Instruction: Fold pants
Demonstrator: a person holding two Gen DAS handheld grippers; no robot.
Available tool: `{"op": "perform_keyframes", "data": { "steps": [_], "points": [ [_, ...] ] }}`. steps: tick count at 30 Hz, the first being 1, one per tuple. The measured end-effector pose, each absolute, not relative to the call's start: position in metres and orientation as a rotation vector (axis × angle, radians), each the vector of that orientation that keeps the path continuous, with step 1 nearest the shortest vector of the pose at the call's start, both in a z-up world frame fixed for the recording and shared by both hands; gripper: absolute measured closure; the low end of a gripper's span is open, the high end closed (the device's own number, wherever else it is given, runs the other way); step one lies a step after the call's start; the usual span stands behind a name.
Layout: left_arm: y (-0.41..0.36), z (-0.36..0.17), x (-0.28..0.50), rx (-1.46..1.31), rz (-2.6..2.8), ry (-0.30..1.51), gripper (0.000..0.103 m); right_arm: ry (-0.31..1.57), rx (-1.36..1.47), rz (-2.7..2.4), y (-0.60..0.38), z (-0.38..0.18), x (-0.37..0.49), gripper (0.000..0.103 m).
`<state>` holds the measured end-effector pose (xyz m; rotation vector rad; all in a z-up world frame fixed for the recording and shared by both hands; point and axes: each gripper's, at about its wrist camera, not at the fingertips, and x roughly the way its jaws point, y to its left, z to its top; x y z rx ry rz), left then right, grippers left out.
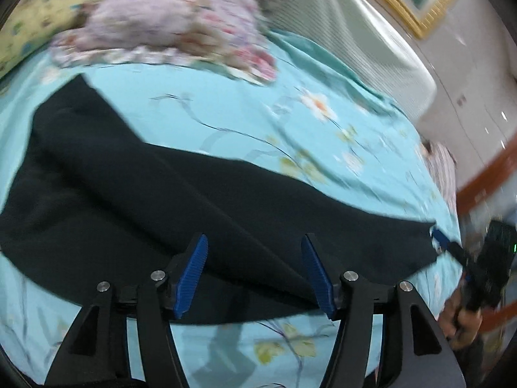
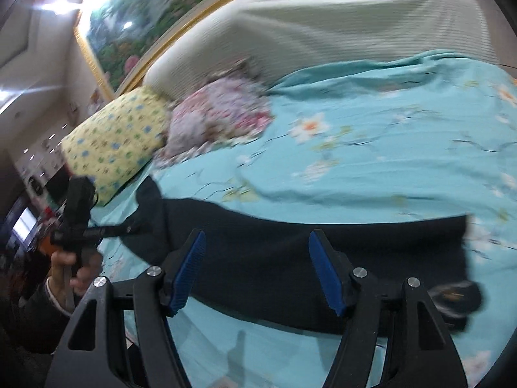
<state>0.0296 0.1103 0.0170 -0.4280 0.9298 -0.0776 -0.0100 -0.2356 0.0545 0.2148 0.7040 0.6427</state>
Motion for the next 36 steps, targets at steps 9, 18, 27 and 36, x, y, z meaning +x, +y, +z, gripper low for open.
{"op": "perform_keyframes", "data": {
  "steps": [9, 18, 27, 36],
  "points": [
    [0.171, 0.032, 0.04, -0.46, 0.112, 0.929, 0.035, 0.763, 0.206, 0.794, -0.165, 0.045, 0.004, 0.036],
    [0.214, 0.036, 0.087, -0.46, 0.294, 1.006, 0.033, 0.824, 0.166, 0.955, -0.095, 0.04, 0.019, 0.036],
    [0.225, 0.005, 0.134, -0.342, 0.41, 1.204, 0.033, 0.947, 0.062, 1.07, -0.015, 0.016, 0.039, 0.036],
    [0.221, -0.018, 0.132, -0.306, 0.411, 1.216, 0.036, 1.022, 0.009, 1.103, 0.019, -0.003, 0.051, 0.036]
  ]
}}
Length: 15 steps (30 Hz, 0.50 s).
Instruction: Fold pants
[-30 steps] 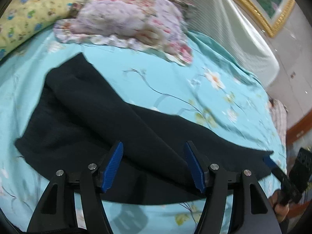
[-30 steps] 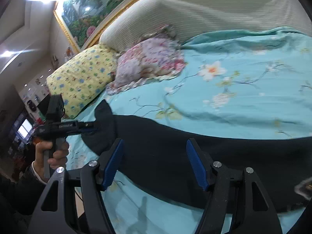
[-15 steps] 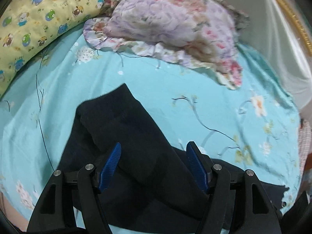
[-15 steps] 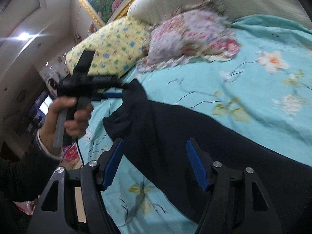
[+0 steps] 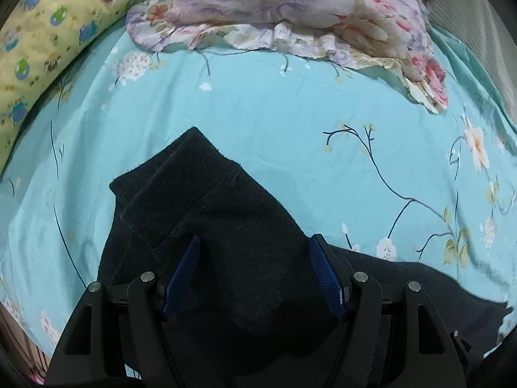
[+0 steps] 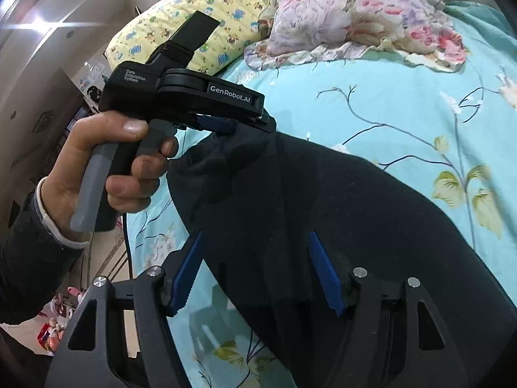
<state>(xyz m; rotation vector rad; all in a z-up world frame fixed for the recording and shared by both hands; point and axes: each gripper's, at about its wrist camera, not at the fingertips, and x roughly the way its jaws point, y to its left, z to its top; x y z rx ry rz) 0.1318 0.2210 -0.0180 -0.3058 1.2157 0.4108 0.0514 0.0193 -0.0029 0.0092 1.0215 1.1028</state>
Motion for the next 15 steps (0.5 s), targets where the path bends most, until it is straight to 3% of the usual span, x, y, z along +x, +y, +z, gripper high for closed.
{"op": "perform_keyframes", "data": {
  "steps": [1, 2, 4, 8, 15],
  "points": [
    [0.219, -0.019, 0.131, -0.293, 0.405, 1.21, 0.049, 1.03, 0.015, 1.109, 0.021, -0.005, 0.053, 0.036],
    [0.218, -0.018, 0.129, -0.283, 0.399, 1.201, 0.068, 1.041, 0.022, 1.114, 0.022, -0.007, 0.054, 0.037],
    [0.218, -0.016, 0.124, -0.3, 0.373, 1.178, 0.093, 1.058, 0.05, 1.132, 0.023, -0.011, 0.055, 0.054],
    [0.221, -0.007, 0.104, -0.365, 0.341, 1.107, 0.1, 1.071, 0.042, 1.106, 0.023, -0.017, 0.056, 0.096],
    [0.245, 0.018, 0.036, -0.642, 0.234, 0.842, 0.1, 0.976, 0.055, 1.131, 0.014, 0.01, 0.044, 0.097]
  ]
}}
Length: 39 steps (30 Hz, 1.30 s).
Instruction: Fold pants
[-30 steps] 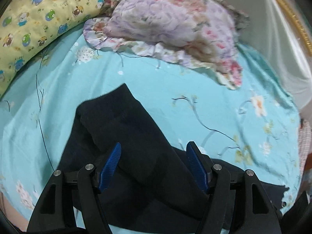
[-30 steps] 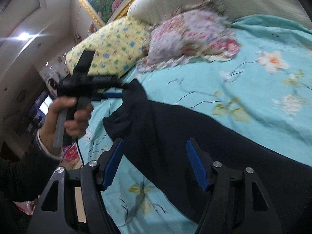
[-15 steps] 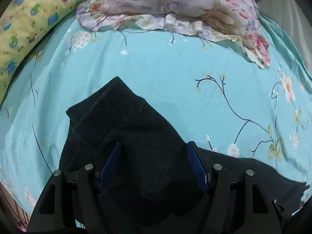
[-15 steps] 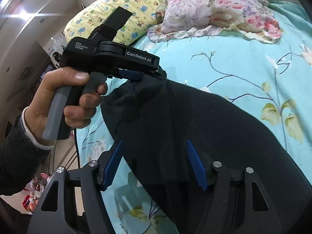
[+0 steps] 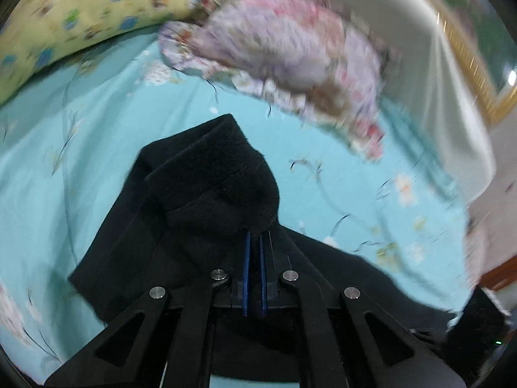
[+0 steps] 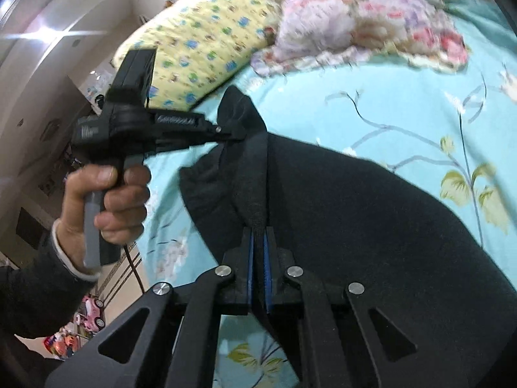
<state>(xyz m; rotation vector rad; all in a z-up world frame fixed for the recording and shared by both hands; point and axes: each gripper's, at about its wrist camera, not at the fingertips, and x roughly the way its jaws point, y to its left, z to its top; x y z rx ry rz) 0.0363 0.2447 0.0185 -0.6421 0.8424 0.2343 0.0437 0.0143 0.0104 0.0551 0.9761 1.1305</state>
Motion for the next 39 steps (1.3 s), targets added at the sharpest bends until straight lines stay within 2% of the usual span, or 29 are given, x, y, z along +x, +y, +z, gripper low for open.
{"op": "perform_keyframes", "data": {
  "steps": [8, 25, 28, 31, 33, 36, 37, 38, 39],
  "points": [
    [0.268, 0.01, -0.03, -0.838, 0.166, 0.666, 0.1, 0.905, -0.075, 1.145, 0.022, 0.027, 0.01, 0.097],
    [0.277, -0.031, -0.069, -0.908, 0.15, 0.68, 0.099, 0.937, -0.301, 1.078, 0.041, 0.001, -0.012, 0.097],
    [0.28, -0.03, -0.075, -0.896, 0.175, 0.688, 0.101, 0.946, -0.291, 1.073, 0.042, 0.001, -0.013, 0.091],
    [0.282, -0.025, -0.083, -0.867, 0.21, 0.69, 0.1, 0.955, -0.269, 1.078, 0.043, 0.002, -0.014, 0.08],
    [0.283, -0.022, -0.088, -0.859, 0.217, 0.683, 0.097, 0.947, -0.243, 1.09, 0.043, 0.006, -0.016, 0.065],
    [0.284, -0.016, -0.094, -0.843, 0.235, 0.688, 0.076, 0.938, -0.203, 1.099, 0.042, 0.011, -0.016, 0.062],
    [0.284, -0.014, -0.095, -0.84, 0.243, 0.69, 0.064, 0.937, -0.19, 1.1, 0.041, 0.013, -0.015, 0.062],
    [0.285, -0.012, -0.096, -0.837, 0.253, 0.692, 0.057, 0.938, -0.178, 1.101, 0.041, 0.014, -0.015, 0.062],
    [0.285, -0.011, -0.097, -0.837, 0.256, 0.691, 0.054, 0.935, -0.164, 1.099, 0.04, 0.016, -0.013, 0.062]
  ]
}}
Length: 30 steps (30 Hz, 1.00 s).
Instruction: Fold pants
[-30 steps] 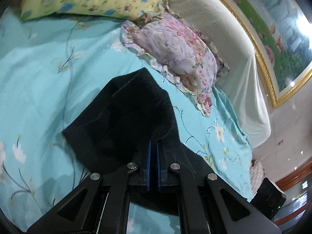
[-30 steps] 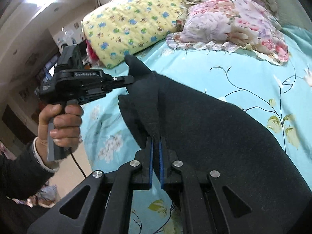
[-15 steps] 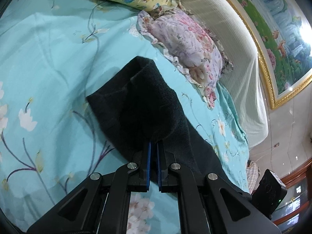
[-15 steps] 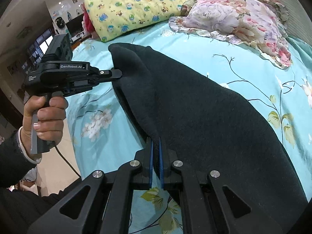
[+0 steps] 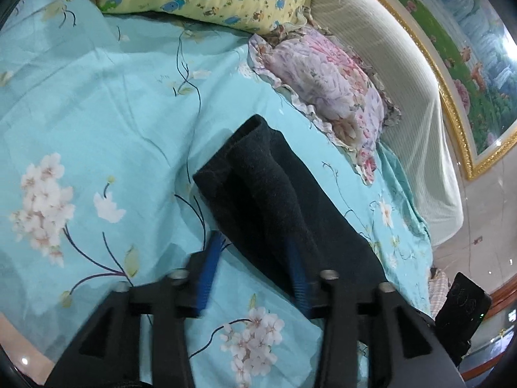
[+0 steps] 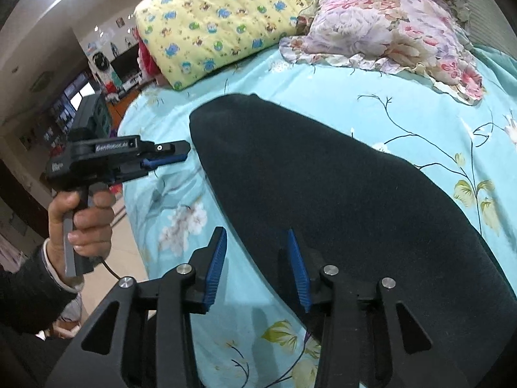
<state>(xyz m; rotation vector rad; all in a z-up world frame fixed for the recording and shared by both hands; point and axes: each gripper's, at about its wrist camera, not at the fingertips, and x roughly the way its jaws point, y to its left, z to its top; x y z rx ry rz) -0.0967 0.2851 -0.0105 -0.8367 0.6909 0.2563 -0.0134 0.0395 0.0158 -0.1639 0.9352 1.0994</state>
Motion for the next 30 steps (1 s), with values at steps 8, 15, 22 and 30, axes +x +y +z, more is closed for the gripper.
{"op": "perform_keyframes", "data": {
  "steps": [8, 15, 22, 30],
  "points": [
    [0.289, -0.01, -0.088, -0.845, 0.287, 0.738, 0.039, 0.936, -0.05, 1.037, 0.019, 0.023, 0.009, 0.062],
    [0.292, -0.015, -0.073, -0.855, 0.298, 0.786, 0.038, 0.927, 0.056, 0.949, -0.006, 0.029, 0.043, 0.062],
    [0.297, -0.018, -0.058, -0.844, 0.321, 0.821, 0.037, 0.929, 0.109, 0.866, -0.012, 0.031, 0.09, 0.054],
    [0.313, -0.026, -0.056, -0.868, 0.345, 0.827, 0.037, 1.022, 0.054, 0.829, 0.011, 0.004, 0.132, 0.054]
  ]
}}
